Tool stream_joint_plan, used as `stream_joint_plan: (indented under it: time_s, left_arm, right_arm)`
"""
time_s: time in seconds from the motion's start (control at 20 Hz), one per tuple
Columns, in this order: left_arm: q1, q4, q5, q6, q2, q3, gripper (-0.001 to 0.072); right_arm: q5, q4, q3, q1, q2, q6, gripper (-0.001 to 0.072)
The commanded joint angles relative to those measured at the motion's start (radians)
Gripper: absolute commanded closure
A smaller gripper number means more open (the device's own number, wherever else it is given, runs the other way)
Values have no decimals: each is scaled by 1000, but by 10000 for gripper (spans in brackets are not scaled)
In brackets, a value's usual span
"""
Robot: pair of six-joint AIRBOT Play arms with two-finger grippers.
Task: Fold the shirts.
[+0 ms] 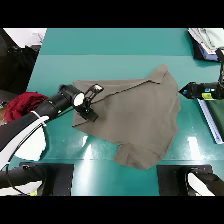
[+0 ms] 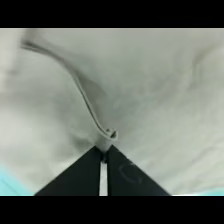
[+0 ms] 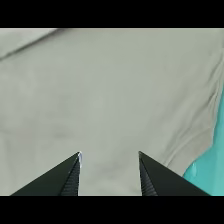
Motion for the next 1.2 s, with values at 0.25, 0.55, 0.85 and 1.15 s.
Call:
stream_joint_plan:
  time_s: [0.25, 0.55, 0.85, 1.15]
  left_arm:
    - [140, 54, -82, -24, 239, 89, 679]
    - [143, 16, -57, -25, 241, 89, 679]
    - [143, 16, -54, -25, 241, 89, 679]
    - [143, 16, -55, -25, 241, 89, 680]
  right_arm:
    - [306, 0, -344, -102, 87, 132, 306]
    - [332, 160, -655, -102, 227, 204, 300]
    - [308, 168, -783, -102, 332, 277, 303]
    - [247, 177, -782, -102, 224, 277, 305]
